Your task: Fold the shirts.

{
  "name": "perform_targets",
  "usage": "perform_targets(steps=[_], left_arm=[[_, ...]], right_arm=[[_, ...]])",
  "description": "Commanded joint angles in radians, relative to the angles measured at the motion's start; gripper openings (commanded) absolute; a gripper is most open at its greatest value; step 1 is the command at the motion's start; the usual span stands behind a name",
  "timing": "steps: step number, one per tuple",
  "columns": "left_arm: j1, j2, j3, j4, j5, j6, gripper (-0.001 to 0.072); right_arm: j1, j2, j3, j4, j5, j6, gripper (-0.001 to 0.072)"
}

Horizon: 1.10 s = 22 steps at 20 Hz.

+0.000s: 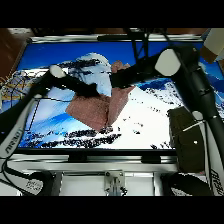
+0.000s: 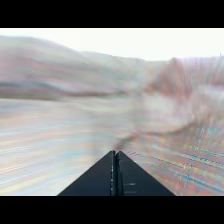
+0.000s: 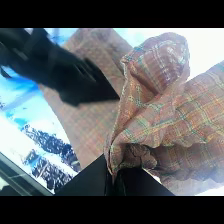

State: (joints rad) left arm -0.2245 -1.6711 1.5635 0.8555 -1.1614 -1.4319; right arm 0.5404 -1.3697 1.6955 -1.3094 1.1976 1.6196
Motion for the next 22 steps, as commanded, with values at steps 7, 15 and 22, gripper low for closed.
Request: perform_targets(steps=[7, 15, 22], left_arm=[[0.556, 0.341, -0.001, 0.260, -0.168, 0.006, 0.0028], [0.538, 0.385, -0.005, 0.260, -0.185, 0.006, 0.0028], [0.467, 0.385, -0.032, 0.261, -0.183, 0.033, 0.0028]], right_arm=[[0.208, -0.285, 0.001, 0.073, -0.554, -0.044, 0.0053], [0.325, -0.525, 0.001, 0.301, -0.708, 0.050, 0.0681], [0.135, -0.357, 0.001, 0.093, -0.235, 0.088, 0.0679]])
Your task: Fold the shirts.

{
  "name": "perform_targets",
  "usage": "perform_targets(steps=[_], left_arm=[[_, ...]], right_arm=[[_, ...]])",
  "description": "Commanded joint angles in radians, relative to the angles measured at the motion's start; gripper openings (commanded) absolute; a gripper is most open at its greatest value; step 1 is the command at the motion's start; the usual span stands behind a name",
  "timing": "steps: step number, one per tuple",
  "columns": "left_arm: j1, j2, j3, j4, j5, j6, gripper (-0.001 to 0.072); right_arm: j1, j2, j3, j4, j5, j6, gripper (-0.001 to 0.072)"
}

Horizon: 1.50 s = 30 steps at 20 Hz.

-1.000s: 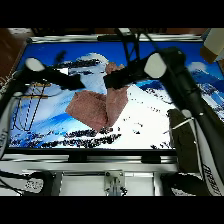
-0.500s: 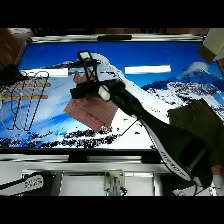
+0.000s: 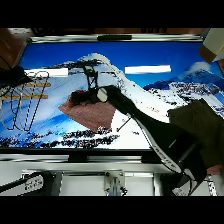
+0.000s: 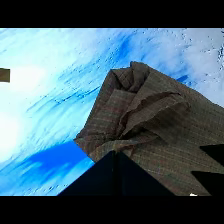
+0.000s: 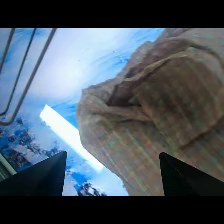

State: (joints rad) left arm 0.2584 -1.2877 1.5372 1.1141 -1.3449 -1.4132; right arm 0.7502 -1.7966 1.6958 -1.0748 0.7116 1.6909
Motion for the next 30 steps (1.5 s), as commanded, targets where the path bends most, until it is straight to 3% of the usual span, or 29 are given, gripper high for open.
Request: perform_targets(steps=[1, 3, 5, 6, 8, 12, 16, 20, 21, 22, 23, 27, 28, 30], left_arm=[[-0.014, 0.002, -0.006, 0.010, 0.000, 0.014, 0.0028], [-0.014, 0.002, -0.006, 0.024, 0.000, 0.014, 0.0028], [-0.014, 0.002, -0.006, 0.024, 0.000, 0.015, 0.0028], [-0.014, 0.002, -0.006, 0.024, 0.000, 0.015, 0.0028], [-0.014, 0.002, -0.006, 0.024, 0.001, 0.014, 0.0028], [-0.014, 0.001, -0.006, 0.024, 0.001, 0.014, 0.0028], [-0.014, -0.001, -0.006, 0.024, 0.000, 0.014, 0.0028], [-0.015, -0.001, -0.006, 0.024, 0.000, 0.014, 0.0028], [-0.015, -0.001, -0.006, 0.024, 0.000, 0.014, 0.0029], [-0.015, -0.001, -0.006, 0.024, 0.000, 0.014, 0.0028], [-0.016, -0.001, -0.006, 0.024, 0.000, 0.014, 0.0028], [-0.016, -0.001, -0.006, 0.024, 0.001, 0.025, 0.0028], [-0.016, -0.001, -0.006, 0.024, 0.001, 0.037, 0.0028], [-0.016, -0.001, -0.006, 0.023, 0.001, 0.040, 0.0029]], right_arm=[[-0.117, 0.109, 0.000, -0.261, 0.371, 0.027, 0.0679], [-0.220, 0.153, -0.002, -0.430, 0.605, 0.032, 0.0679], [-0.339, 0.157, -0.052, -0.402, 0.734, 0.032, 0.0678], [-0.382, 0.157, -0.110, -0.329, 0.718, 0.038, 0.0678], [-0.418, 0.156, -0.269, -0.100, 0.545, 0.053, 0.0678], [-0.372, 0.143, -0.446, 0.228, 0.187, -0.069, 0.0678], [-0.321, 0.078, -0.447, 0.326, 0.125, -0.153, 0.0678], [-0.285, 0.017, -0.447, 0.434, 0.084, -0.166, 0.0678], [-0.286, 0.006, -0.447, 0.470, 0.085, -0.180, 0.0653], [-0.293, 0.003, -0.447, 0.497, 0.088, -0.211, 0.0384], [-0.306, 0.006, -0.443, 0.502, 0.093, -0.215, 0.0041], [-0.439, 0.107, -0.333, 0.518, 0.247, -0.417, 0.0053], [-0.480, 0.151, -0.288, 0.494, 0.293, -0.417, 0.0053], [-0.578, 0.241, -0.190, 0.418, 0.391, -0.322, 0.0053]])
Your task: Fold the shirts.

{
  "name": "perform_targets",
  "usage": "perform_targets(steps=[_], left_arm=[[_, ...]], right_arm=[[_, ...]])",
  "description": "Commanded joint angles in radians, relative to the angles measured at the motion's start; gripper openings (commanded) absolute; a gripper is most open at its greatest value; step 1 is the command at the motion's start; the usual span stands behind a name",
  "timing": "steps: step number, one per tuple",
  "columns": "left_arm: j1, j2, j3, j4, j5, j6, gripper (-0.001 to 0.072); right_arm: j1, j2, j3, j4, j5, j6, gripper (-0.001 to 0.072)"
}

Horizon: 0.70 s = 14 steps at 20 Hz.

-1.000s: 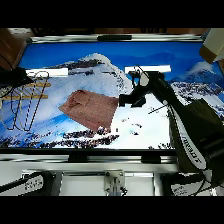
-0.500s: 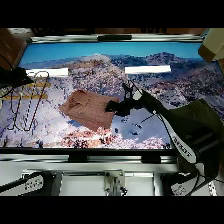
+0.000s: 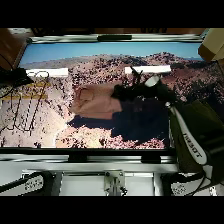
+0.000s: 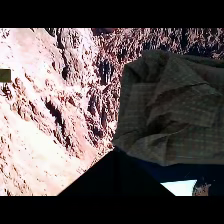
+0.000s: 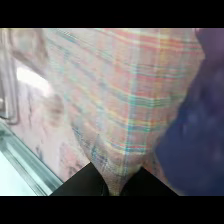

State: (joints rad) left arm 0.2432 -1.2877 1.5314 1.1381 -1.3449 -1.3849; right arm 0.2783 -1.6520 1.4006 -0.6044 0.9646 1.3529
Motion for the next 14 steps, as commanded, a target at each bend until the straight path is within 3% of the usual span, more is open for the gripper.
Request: perform_targets(steps=[1, 7, 14], left_arm=[[-0.001, -0.001, 0.000, -0.001, 0.001, 0.012, 0.0028], [-0.001, -0.001, 0.000, -0.002, 0.000, 0.012, 0.0028], [-0.001, 0.001, 0.000, -0.002, -0.003, 0.013, 0.0029]], right_arm=[[-0.162, 0.135, 0.154, -0.092, 0.193, 0.078, 0.0053], [-0.478, 0.277, 0.312, -0.268, 0.429, 0.228, 0.0053], [-0.808, 0.367, 0.354, -0.435, 0.603, 0.243, 0.0053]])
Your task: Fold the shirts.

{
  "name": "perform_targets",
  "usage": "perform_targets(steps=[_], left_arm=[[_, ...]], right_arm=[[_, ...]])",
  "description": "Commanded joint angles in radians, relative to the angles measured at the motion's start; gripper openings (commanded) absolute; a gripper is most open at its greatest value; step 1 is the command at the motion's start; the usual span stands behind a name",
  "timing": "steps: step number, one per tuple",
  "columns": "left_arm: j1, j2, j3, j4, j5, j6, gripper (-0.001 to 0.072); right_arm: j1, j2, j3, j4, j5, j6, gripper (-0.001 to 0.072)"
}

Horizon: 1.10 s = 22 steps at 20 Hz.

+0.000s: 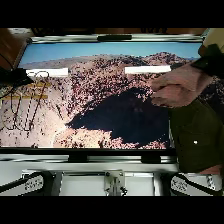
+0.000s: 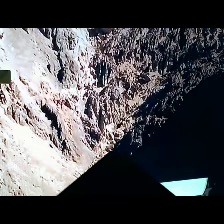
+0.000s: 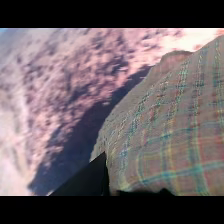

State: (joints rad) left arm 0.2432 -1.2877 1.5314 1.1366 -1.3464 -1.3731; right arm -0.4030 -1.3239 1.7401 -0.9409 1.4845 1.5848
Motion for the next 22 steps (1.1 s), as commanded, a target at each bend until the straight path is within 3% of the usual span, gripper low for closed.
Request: perform_targets(steps=[1, 5, 9, 19, 22], left_arm=[[-0.001, 0.003, 0.000, 0.000, -0.002, 0.004, 0.0029], [-0.001, 0.010, 0.000, -0.002, -0.002, 0.004, 0.0029], [-0.002, 0.010, 0.000, -0.003, -0.002, 0.004, 0.0029], [-0.002, 0.009, 0.000, -0.003, -0.002, 0.004, 0.0028], [-0.002, 0.009, 0.000, -0.003, -0.002, 0.004, 0.0029]], right_arm=[[-0.166, 0.050, 0.014, -0.127, 0.090, 0.008, 0.0053], [-0.289, 0.091, 0.014, -0.152, 0.079, -0.037, 0.0053], [-0.279, 0.087, 0.014, -0.148, 0.003, -0.043, 0.0053], [-0.005, -0.055, 0.013, 0.048, -0.596, -0.049, 0.0053], [0.019, -0.071, 0.013, 0.027, -0.639, -0.127, 0.0053]])
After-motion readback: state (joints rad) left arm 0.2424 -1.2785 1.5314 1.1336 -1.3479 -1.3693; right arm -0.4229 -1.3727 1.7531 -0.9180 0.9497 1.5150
